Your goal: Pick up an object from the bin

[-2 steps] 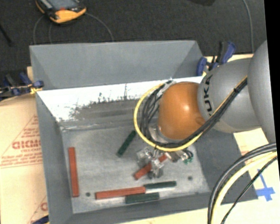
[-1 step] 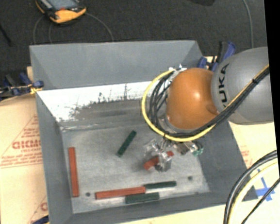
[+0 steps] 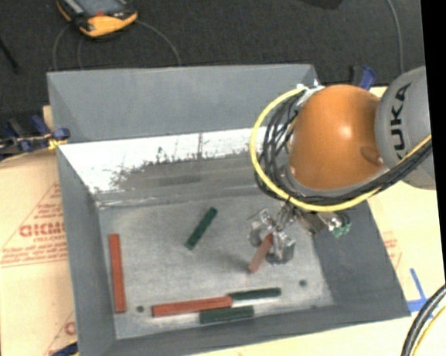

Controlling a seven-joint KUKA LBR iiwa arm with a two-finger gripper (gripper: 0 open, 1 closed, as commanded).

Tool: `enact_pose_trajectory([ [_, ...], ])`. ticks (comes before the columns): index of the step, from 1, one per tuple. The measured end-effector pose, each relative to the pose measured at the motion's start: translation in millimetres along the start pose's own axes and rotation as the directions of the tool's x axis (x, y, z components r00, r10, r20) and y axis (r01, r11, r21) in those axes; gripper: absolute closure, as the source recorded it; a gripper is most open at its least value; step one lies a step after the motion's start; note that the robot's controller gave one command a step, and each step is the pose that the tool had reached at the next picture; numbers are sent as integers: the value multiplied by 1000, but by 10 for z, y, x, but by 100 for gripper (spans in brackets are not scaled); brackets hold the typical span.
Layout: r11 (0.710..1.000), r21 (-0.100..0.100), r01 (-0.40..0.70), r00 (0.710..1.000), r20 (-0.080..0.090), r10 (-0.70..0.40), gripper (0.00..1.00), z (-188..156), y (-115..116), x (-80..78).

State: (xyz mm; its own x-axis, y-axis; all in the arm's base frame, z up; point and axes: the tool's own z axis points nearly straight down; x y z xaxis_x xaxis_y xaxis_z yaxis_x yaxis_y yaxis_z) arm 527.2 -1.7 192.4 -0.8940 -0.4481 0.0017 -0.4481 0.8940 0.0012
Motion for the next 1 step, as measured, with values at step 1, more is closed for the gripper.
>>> enact_pose_trajectory([
  [1,999,5,35,999,8,-35,100,-727,21,-173],
])
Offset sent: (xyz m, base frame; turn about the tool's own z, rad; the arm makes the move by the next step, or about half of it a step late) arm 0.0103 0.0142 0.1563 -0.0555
